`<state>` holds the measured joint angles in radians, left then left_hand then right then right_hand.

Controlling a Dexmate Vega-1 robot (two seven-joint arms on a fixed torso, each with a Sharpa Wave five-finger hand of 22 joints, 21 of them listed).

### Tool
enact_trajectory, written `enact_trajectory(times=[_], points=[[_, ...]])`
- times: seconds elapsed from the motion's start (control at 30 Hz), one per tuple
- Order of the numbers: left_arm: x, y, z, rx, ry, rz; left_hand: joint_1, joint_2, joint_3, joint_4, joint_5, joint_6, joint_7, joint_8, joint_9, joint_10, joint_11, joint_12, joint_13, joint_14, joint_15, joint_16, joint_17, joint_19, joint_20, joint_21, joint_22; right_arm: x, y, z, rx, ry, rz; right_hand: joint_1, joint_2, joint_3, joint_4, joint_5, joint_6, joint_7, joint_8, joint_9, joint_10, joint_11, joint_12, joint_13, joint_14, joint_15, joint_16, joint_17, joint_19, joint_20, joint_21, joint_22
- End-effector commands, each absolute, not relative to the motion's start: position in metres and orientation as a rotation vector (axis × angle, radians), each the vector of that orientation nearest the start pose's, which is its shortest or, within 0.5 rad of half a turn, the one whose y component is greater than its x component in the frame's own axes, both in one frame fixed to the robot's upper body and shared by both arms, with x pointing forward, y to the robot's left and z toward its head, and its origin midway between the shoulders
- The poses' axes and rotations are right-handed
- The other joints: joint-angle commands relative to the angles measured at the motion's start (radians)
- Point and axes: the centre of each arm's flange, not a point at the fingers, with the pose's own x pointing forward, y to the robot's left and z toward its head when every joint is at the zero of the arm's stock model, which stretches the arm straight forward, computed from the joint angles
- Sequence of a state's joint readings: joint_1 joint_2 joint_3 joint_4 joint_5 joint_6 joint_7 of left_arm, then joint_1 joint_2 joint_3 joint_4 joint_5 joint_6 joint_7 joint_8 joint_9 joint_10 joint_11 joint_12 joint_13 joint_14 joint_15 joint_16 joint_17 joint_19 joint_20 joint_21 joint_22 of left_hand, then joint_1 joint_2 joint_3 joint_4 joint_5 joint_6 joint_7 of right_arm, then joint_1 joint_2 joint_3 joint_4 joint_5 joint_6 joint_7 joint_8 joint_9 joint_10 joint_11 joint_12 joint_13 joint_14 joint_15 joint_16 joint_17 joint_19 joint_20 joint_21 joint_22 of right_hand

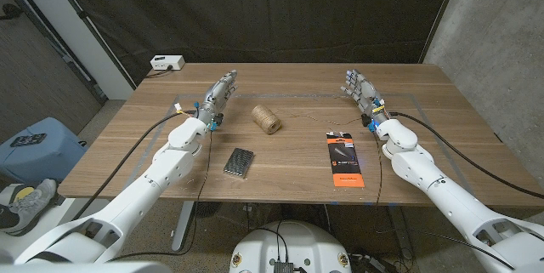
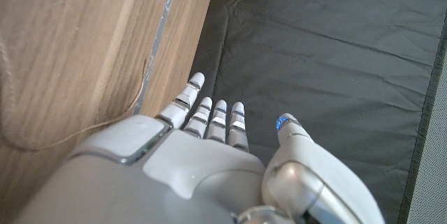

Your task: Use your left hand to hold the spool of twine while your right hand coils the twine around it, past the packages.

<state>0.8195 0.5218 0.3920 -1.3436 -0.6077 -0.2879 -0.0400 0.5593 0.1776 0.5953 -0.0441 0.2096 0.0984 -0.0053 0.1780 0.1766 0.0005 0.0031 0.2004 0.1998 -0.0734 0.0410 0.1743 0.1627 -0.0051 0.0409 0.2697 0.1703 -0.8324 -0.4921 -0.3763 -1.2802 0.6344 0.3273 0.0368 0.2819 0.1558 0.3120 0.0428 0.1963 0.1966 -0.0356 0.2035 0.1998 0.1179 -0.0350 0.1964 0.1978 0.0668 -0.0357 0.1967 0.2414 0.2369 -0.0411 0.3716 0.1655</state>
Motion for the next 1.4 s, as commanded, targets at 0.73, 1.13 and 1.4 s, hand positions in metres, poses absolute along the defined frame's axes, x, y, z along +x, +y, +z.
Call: enact_trajectory(times=[0.73,1.13,1.4], points=[[0.63,0.292,0.031,0.276,-0.684,-0.287,0.113,-0.011,0.057,-0.12,0.095,0.002,-0.015,0.007,0.002,0.043,-0.03,0.017,-0.005,0.033,-0.017,0.008,0.005,0.037,-0.009,-0.027,0.002,0.658,-0.279,-0.02,0.037,-0.635,0.204,0.005,-0.002,0.014,-0.002,0.002,0.003,0.001,0.003,0.003,0.002,-0.001,0.003,0.003,0.007,-0.024,0.005,-0.004,0.012,-0.034,-0.012,0.003],[0.629,0.297,0.046,0.378,-0.697,-0.306,0.143,-0.022,0.067,-0.133,0.129,0.005,0.005,0.009,0.003,0.059,-0.011,0.022,-0.002,0.052,-0.005,0.01,0.006,0.05,-0.005,-0.034,0.004,0.66,-0.277,-0.019,0.042,-0.641,0.188,0.004,-0.003,0.017,-0.002,0.001,0.004,0.0,0.003,0.003,0.002,-0.001,0.003,0.003,0.007,-0.022,0.005,-0.007,0.014,-0.032,-0.016,0.003],[0.631,0.297,0.058,0.445,-0.704,-0.336,0.154,-0.025,0.071,-0.135,0.14,-0.004,0.01,0.006,0.004,0.058,-0.006,0.022,0.0,0.053,-0.003,0.008,0.006,0.053,-0.001,-0.037,0.004,0.667,-0.275,-0.015,0.045,-0.651,0.193,0.004,-0.003,0.019,-0.002,0.001,0.004,0.001,0.003,0.003,0.0,0.0,0.002,0.003,0.007,-0.022,0.005,-0.009,0.015,-0.03,-0.02,0.003]])
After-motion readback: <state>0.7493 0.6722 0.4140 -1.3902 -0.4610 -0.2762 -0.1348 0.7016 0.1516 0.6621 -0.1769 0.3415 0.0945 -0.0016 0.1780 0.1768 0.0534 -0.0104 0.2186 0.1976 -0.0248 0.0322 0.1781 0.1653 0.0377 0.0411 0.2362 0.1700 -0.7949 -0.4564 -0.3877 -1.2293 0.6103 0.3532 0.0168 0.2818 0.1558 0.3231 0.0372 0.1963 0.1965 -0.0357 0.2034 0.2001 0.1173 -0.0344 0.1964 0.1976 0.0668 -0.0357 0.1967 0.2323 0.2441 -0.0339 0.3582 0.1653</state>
